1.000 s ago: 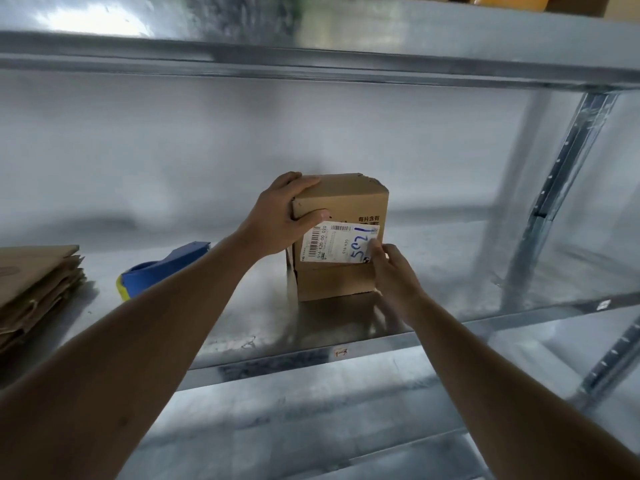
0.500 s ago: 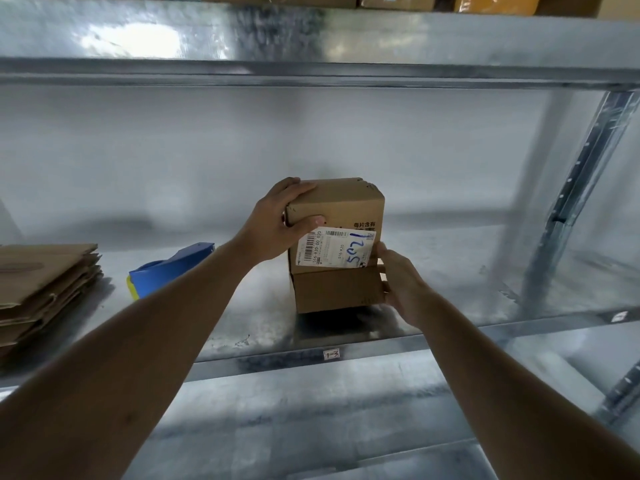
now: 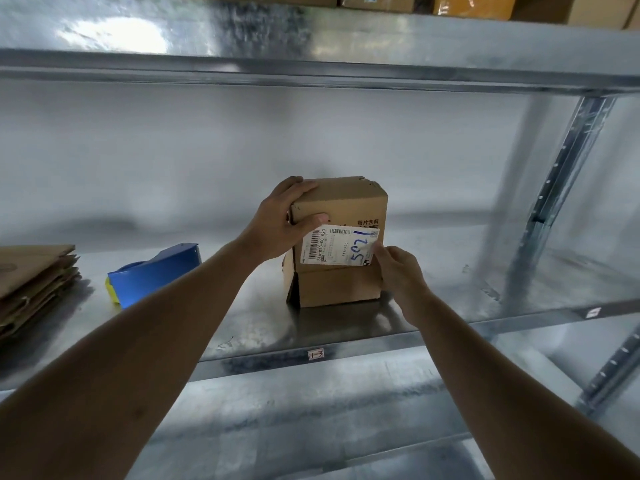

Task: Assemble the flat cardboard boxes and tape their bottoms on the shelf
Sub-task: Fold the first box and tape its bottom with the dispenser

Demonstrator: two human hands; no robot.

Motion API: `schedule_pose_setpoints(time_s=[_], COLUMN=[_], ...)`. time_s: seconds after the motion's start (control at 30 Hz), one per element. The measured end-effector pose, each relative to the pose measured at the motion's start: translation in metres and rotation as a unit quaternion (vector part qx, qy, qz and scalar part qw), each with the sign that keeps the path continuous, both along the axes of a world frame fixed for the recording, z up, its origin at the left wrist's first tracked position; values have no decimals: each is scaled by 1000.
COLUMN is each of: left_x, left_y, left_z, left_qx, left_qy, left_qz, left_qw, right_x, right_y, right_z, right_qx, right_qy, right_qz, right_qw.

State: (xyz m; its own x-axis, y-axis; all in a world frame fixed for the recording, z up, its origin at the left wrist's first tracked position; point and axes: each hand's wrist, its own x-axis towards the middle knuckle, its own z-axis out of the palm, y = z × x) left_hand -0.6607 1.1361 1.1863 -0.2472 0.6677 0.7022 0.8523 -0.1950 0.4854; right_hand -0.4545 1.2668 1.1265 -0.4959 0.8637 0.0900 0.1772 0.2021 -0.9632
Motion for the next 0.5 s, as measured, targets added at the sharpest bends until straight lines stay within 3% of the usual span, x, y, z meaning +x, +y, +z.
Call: schedule_pose_setpoints(time_s=[0.2,0.4,0.5], left_x=[3,10,13], left_y=[11,15,16], left_z=[-5,-13,-15], left_qx=[-7,-2,-3], left_qy=[-13,-4,1], left_qz=[-7,-19,-20], left_qw=[1000,1000,1000], right_x=[4,9,9], right_y=[9,11,10], right_z=[2,-5,-11], right_qx=[21,-38,-21], right_qy=[-56,23,46], right_qz=[-29,-13,-18], right_qw=[998,999,999])
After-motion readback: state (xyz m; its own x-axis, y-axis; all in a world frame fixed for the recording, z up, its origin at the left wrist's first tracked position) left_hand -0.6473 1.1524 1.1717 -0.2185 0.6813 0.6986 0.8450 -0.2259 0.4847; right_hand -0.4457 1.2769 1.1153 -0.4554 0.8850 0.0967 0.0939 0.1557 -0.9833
